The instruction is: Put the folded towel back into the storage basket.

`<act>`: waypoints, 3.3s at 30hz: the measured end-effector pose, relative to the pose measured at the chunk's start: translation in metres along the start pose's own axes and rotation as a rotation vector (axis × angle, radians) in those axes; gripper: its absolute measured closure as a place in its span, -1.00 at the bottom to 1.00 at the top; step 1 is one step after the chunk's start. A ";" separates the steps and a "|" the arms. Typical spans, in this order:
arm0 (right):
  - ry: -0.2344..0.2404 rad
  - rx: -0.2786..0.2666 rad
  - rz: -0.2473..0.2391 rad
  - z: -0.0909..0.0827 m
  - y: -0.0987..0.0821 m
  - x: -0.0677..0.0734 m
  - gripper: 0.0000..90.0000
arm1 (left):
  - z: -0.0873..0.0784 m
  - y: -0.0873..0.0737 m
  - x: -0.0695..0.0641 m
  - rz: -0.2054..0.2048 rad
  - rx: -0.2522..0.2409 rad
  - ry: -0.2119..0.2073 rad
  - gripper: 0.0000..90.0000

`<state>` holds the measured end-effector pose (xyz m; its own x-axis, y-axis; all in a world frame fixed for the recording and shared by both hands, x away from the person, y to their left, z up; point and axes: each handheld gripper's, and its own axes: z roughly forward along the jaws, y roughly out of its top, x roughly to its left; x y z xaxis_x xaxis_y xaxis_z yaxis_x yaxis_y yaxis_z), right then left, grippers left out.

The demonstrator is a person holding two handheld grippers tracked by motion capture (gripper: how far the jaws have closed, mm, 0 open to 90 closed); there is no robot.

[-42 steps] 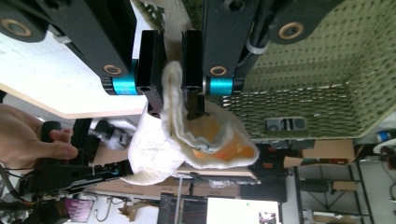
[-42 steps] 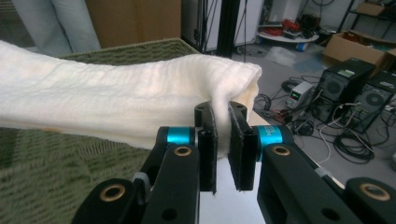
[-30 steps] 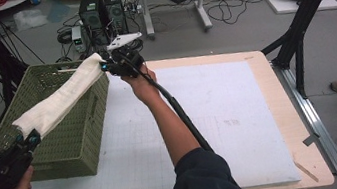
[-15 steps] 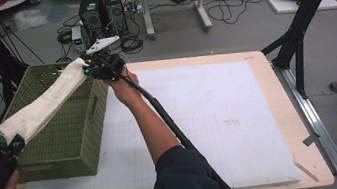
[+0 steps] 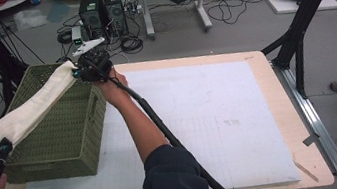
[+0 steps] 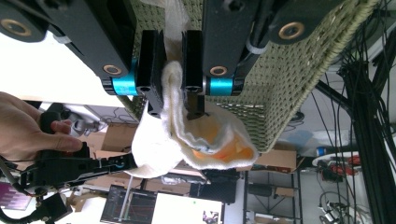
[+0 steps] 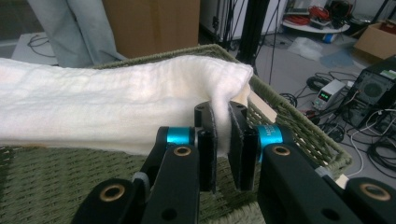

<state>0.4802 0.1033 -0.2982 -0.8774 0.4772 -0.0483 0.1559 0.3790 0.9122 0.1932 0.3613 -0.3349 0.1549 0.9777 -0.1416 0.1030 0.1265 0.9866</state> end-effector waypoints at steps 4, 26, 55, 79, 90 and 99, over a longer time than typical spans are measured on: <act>-0.008 0.006 -0.001 0.004 0.001 0.000 0.84 | 0.003 -0.001 0.002 0.003 0.013 -0.001 0.79; -0.103 -0.049 0.093 -0.083 -0.039 -0.033 -0.29 | 0.031 0.009 -0.049 0.024 0.033 -0.160 -0.57; -0.316 -0.067 0.213 -0.307 -0.175 -0.058 -0.57 | 0.117 -0.031 -0.193 0.106 0.159 -0.590 -0.57; -0.506 -0.054 0.267 -0.386 -0.270 -0.026 -0.59 | 0.152 -0.074 -0.214 0.124 0.186 -0.658 -0.56; -0.514 -0.063 0.272 -0.393 -0.270 -0.024 -0.59 | 0.148 -0.076 -0.205 0.113 0.168 -0.641 -0.55; -0.516 -0.058 0.263 -0.392 -0.270 -0.023 -0.59 | 0.149 -0.078 -0.209 0.120 0.177 -0.649 -0.55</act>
<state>0.2802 -0.3209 -0.3833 -0.4755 0.8797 0.0044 0.3011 0.1580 0.9404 0.2989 0.1224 -0.3939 0.7277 0.6775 -0.1071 0.1994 -0.0597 0.9781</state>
